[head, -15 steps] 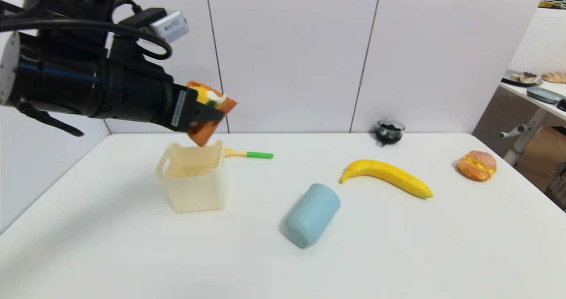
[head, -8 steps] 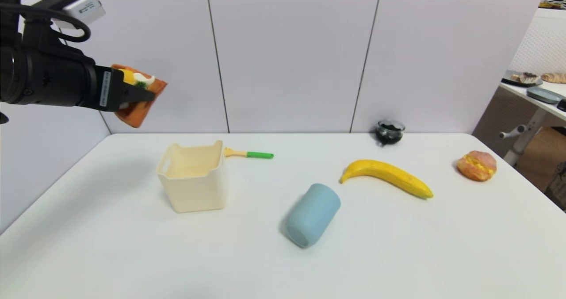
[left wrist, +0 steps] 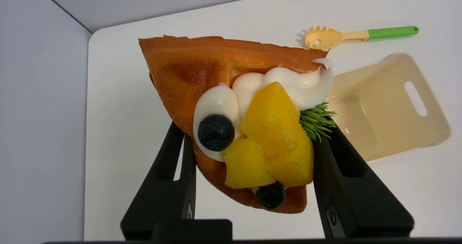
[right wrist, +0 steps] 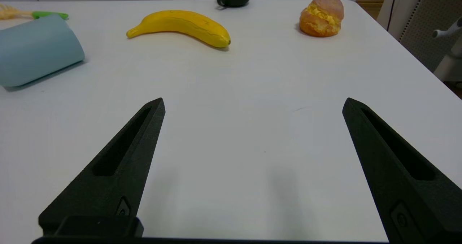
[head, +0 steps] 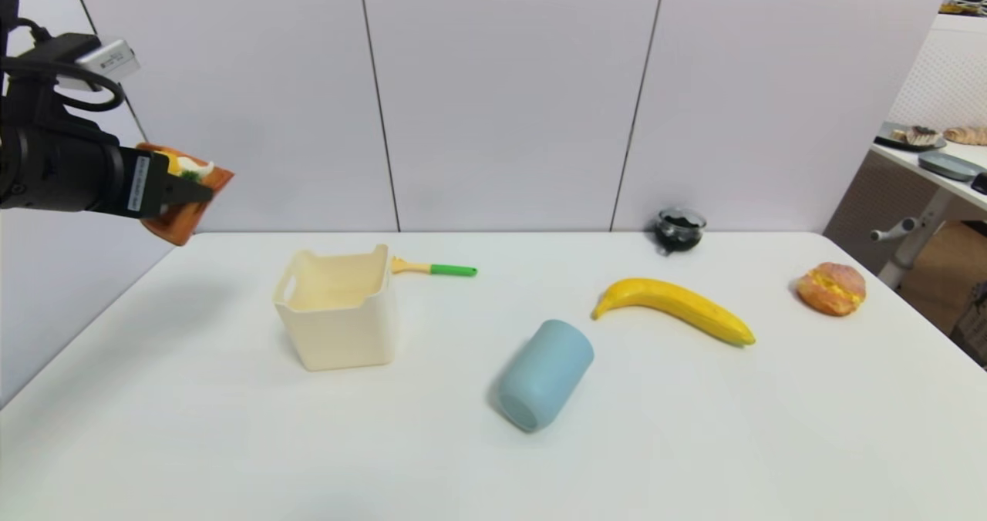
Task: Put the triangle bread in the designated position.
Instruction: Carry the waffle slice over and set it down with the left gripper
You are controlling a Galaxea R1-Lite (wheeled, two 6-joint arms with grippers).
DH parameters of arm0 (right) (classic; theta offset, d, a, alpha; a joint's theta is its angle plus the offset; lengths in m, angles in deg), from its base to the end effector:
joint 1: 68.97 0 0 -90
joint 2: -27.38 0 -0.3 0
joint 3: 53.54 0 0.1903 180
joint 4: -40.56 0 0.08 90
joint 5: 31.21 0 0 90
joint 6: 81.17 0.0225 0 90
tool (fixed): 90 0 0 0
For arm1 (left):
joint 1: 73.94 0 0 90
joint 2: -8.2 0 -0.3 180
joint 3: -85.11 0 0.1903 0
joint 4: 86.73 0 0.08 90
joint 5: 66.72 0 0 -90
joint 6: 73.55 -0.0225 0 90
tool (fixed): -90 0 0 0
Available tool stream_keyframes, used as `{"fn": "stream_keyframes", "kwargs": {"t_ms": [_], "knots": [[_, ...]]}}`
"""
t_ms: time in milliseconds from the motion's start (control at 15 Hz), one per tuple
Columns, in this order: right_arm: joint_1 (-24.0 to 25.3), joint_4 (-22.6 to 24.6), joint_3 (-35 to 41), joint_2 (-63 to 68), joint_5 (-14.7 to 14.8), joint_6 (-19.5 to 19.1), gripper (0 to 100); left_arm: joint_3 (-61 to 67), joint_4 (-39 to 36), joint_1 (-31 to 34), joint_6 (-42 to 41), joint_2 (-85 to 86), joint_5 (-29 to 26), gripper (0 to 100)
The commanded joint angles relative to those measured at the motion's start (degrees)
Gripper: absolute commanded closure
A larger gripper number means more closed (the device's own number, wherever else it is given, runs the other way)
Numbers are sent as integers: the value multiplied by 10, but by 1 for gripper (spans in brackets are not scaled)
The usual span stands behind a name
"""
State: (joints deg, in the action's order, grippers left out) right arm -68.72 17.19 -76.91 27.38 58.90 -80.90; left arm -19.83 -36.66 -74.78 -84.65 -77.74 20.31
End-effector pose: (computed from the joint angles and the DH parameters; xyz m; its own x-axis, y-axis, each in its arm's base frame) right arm -0.0228 -0.0001 0.0755 1.0000 0.0024 0.0000 -0.0024 1.0000 0.0047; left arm 0.2464 -0.0048 0.3083 0.8545 -0.0643 -0.5154 0.1573 0.9778 0.1387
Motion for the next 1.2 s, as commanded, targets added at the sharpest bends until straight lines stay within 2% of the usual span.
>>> {"fn": "stream_keyframes", "kwargs": {"t_ms": [67,667,933,1200], "knots": [[0,1,1,1,0,1,0,46,1,9,0,-26,-1,100],[0,0,1,1,0,1,0,149,-2,9,7,-86,1,100],[0,0,1,0,0,1,0,156,-5,9,6,-116,1,100],[0,0,1,1,0,1,0,158,-60,9,6,-137,1,100]]}}
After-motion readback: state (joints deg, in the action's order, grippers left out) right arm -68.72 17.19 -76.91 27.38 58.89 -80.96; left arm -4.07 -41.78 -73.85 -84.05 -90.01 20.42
